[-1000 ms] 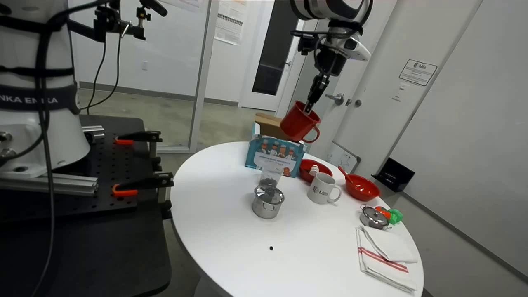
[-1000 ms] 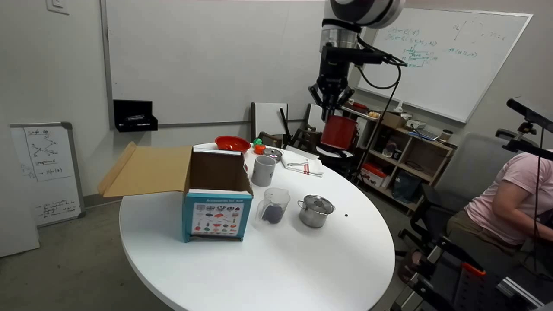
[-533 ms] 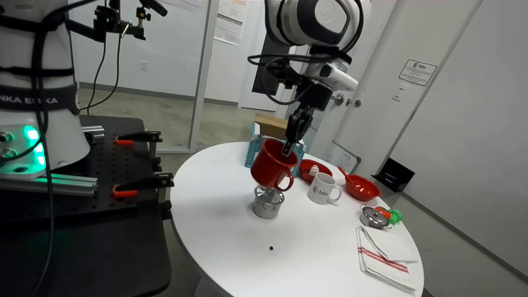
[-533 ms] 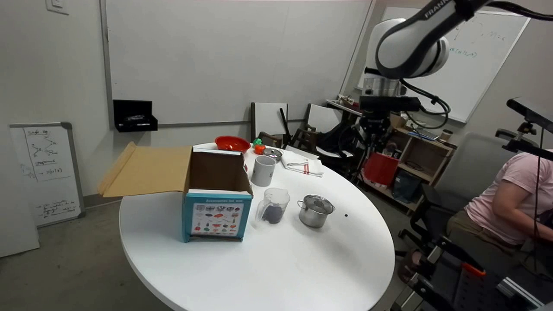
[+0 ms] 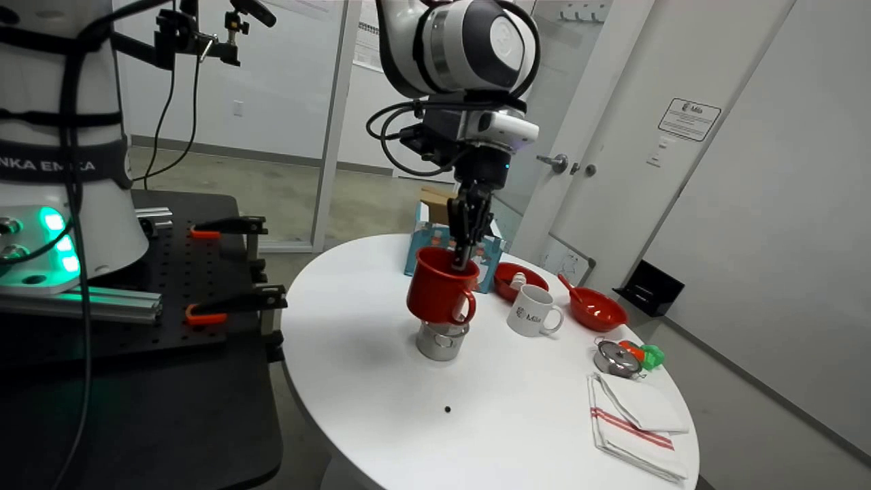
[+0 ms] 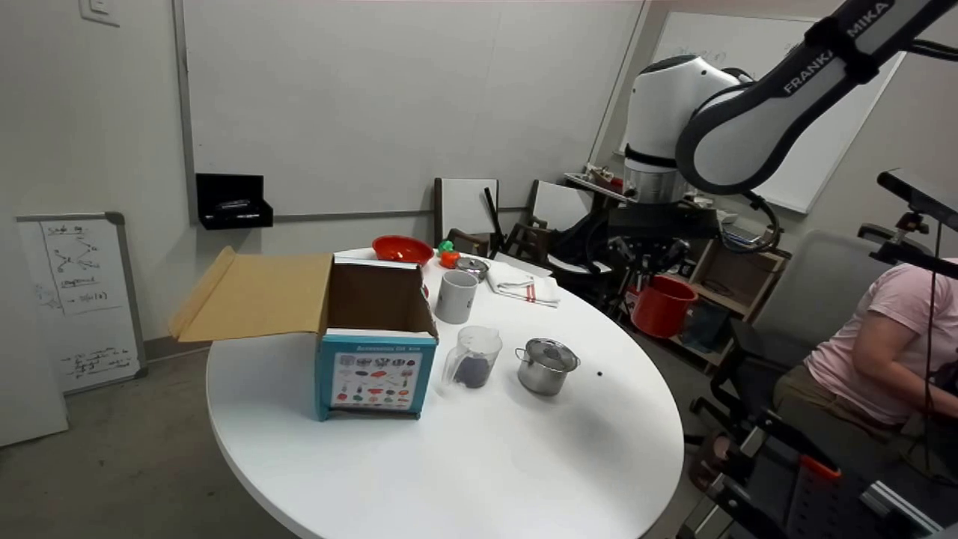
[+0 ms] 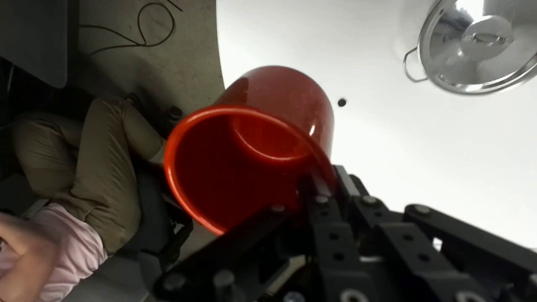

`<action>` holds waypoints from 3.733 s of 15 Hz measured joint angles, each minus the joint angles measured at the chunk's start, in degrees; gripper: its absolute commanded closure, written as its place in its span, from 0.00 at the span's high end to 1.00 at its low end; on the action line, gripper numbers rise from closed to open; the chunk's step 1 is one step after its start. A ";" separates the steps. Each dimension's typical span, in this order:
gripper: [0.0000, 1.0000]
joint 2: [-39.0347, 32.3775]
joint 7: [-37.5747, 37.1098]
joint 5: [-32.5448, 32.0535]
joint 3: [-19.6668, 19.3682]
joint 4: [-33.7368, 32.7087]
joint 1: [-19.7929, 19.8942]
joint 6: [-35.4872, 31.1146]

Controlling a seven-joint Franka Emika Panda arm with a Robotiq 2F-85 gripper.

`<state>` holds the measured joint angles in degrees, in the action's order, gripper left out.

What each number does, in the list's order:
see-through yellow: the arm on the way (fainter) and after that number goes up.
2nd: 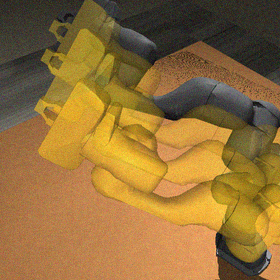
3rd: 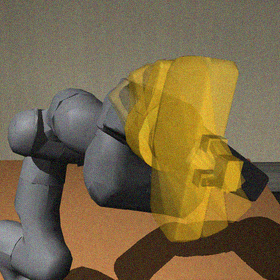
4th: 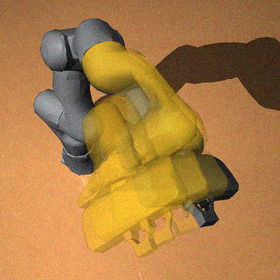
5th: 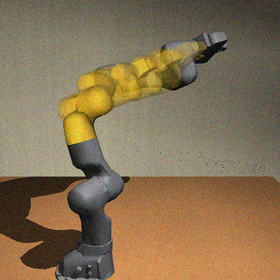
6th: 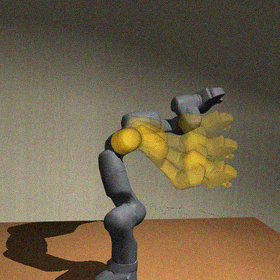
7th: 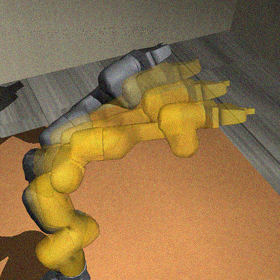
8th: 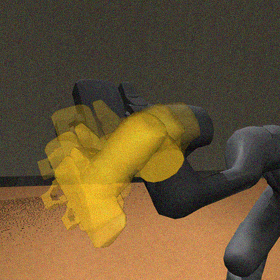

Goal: Pick up the orange cup from the box and put it on the table.

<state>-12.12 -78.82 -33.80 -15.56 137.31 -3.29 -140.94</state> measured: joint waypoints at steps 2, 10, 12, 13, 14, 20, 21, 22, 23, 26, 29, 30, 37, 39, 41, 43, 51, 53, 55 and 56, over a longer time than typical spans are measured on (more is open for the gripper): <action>0.02 -0.52 -0.43 -0.66 3.46 0.38 -1.44 -0.05; 0.02 -10.37 11.00 6.63 16.82 -5.05 -6.73 -3.67; 0.02 -15.80 17.93 7.90 17.83 -9.99 -6.32 -3.74; 0.02 -19.10 21.83 8.04 18.37 -12.99 -5.08 -3.73; 0.02 -22.32 25.63 8.34 18.88 -15.92 -3.45 -3.61; 0.02 -35.88 46.33 17.34 16.58 -32.40 -1.63 2.29; 0.02 -36.58 48.26 18.52 16.25 -34.21 -1.94 3.55; 0.02 -37.28 49.84 19.48 15.93 -35.79 -2.30 4.43; 0.02 -37.90 50.98 20.18 15.66 -37.01 -2.70 5.03; 0.39 -39.00 53.27 21.55 15.29 -39.35 -3.68 5.68; 0.61 -40.16 54.68 22.92 15.30 -40.53 -4.47 5.62; 0.69 -40.49 55.05 23.23 15.30 -40.75 -4.71 5.49; 1.00 -40.69 58.05 24.52 15.65 -40.92 -5.70 4.08; 1.00 -40.10 60.58 25.44 16.34 -40.53 -5.59 2.87; 1.00 -39.10 63.67 26.62 17.51 -39.88 -5.14 1.90; 1.00 -37.50 67.25 28.22 19.07 -38.62 -4.28 1.35; 1.00 -30.49 75.50 32.46 22.94 -31.88 -0.55 1.32; 1.00 -30.35 75.54 32.48 22.99 -31.48 -0.54 1.19; 1.00 -30.35 75.55 32.49 23.03 -31.41 -0.54 1.15; 1.00 -30.35 75.56 32.49 23.03 -31.41 -0.54 1.14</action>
